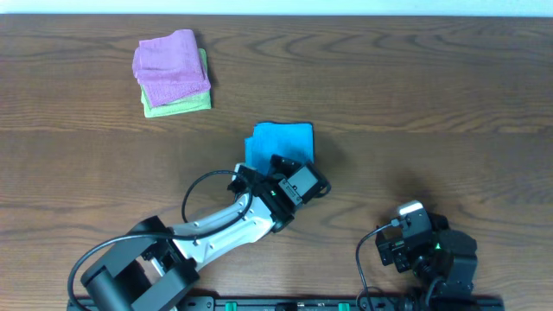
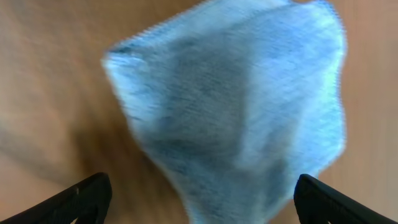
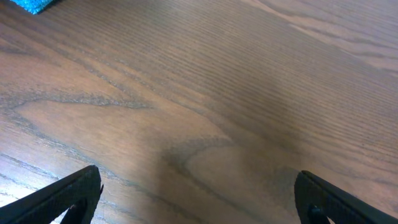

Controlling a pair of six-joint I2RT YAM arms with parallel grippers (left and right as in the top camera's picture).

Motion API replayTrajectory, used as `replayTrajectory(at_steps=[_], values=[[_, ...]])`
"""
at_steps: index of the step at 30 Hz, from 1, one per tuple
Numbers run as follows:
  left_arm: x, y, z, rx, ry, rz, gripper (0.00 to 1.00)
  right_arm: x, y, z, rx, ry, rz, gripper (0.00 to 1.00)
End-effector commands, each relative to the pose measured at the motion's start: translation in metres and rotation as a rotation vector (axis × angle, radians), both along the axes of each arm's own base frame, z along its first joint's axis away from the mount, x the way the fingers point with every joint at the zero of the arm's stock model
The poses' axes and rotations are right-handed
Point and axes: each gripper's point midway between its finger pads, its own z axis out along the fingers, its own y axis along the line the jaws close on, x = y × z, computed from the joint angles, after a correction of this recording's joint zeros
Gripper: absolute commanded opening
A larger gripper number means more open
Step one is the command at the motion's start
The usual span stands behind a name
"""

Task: Fold the cloth
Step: 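Lift the blue cloth with the left gripper and carry it to the cloth stack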

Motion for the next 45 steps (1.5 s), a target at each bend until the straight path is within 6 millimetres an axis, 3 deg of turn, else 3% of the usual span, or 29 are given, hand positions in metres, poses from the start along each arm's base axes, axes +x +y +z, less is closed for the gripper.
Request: replayTrajectory(at_steps=[1, 11, 18, 20, 24, 26, 32, 39, 45], values=[[0.005, 0.003, -0.012, 0.001, -0.013, 0.066, 0.95, 0.0, 0.0, -0.001, 0.014, 0.001, -0.01, 0.99], [0.007, -0.005, -0.036, -0.003, 0.008, 0.058, 0.95, 0.0, 0.0, -0.001, 0.014, 0.001, -0.01, 0.99], [0.026, 0.002, -0.042, 0.015, -0.065, 0.107, 0.95, 0.0, 0.0, -0.001, 0.014, 0.001, -0.011, 0.99], [0.031, 0.004, -0.041, 0.015, -0.084, 0.122, 1.0, 0.0, 0.0, -0.001, 0.014, 0.001, -0.011, 0.99], [0.033, 0.008, -0.041, 0.025, -0.088, 0.131, 0.49, 0.0, 0.0, -0.001, 0.014, 0.001, -0.01, 0.99], [0.032, 0.009, -0.041, 0.033, -0.087, 0.133, 0.45, 0.0, 0.0, -0.001, 0.014, 0.001, -0.01, 0.99], [0.032, 0.015, -0.041, 0.062, -0.096, 0.142, 0.06, 0.0, 0.0, -0.002, 0.014, 0.001, -0.01, 0.99], [0.035, 0.016, -0.039, 0.061, -0.109, 0.148, 0.06, 0.0, 0.0, -0.001, 0.014, 0.001, -0.01, 0.99], [0.061, 0.006, -0.006, -0.021, -0.28, 0.207, 0.06, 0.0, 0.0, -0.001, 0.014, 0.001, -0.011, 0.99]])
